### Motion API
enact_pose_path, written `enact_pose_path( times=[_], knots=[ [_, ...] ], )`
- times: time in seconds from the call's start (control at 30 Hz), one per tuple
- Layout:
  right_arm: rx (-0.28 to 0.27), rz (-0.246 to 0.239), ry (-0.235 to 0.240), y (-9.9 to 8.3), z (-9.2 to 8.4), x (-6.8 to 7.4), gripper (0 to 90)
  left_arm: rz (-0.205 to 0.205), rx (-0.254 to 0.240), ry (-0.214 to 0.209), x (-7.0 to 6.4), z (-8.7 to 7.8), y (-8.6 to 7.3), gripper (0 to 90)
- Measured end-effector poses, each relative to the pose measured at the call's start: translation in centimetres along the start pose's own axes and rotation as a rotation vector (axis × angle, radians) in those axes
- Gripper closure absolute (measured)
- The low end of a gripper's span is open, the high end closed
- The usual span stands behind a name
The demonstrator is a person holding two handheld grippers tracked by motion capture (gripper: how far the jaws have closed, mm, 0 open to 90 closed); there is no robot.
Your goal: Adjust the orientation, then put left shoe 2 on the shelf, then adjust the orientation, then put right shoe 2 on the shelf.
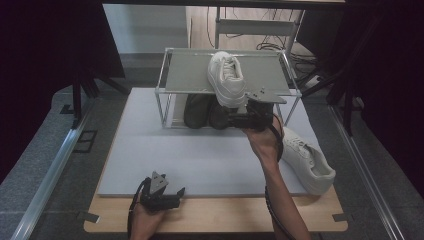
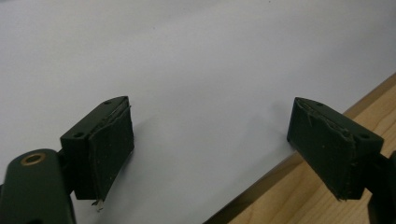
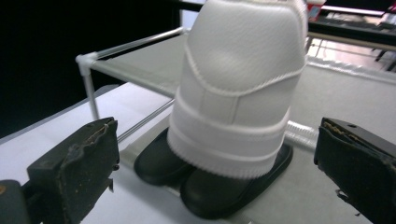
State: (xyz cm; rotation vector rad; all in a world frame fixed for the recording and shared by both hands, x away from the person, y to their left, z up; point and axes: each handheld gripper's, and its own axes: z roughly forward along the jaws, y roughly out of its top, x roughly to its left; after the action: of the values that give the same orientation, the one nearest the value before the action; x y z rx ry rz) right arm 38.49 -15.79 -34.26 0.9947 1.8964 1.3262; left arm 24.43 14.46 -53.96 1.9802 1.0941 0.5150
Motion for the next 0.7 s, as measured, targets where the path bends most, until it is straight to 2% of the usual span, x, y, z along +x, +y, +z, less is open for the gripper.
enact_pose_path(
  times=[0.17, 0.23, 0.43, 0.5, 0.57, 0.7],
  knots=[
    [0.028, -0.011, 0.017, -0.6, -0.5, 0.3, 0.0, 0.0, 0.0, -0.001, 0.0, 0.0, 0.0, 14.4],
    [0.031, -0.031, 0.008, -0.9, -0.7, 0.5, 1.1, 0.0, 0.0, 0.0, 0.0, 0.0, 0.0, 14.4],
    [0.04, -0.038, -0.015, -1.6, -1.4, 0.7, 18.7, 0.0, 0.0, -0.001, 0.0, 0.0, 0.0, 14.4],
    [0.041, -0.041, -0.008, -1.8, -1.7, 0.7, 24.9, 0.0, 0.0, -0.001, 0.0, 0.0, 0.0, 14.5],
    [0.029, -0.054, -0.018, -2.0, -2.0, 0.9, 32.2, 0.0, 0.0, -0.001, 0.0, 0.0, 0.0, 14.5],
    [0.029, -0.076, -0.001, -2.3, -2.2, 0.9, 49.3, 0.0, 0.0, 0.0, 0.0, 0.0, 0.0, 14.5]
  ],
)
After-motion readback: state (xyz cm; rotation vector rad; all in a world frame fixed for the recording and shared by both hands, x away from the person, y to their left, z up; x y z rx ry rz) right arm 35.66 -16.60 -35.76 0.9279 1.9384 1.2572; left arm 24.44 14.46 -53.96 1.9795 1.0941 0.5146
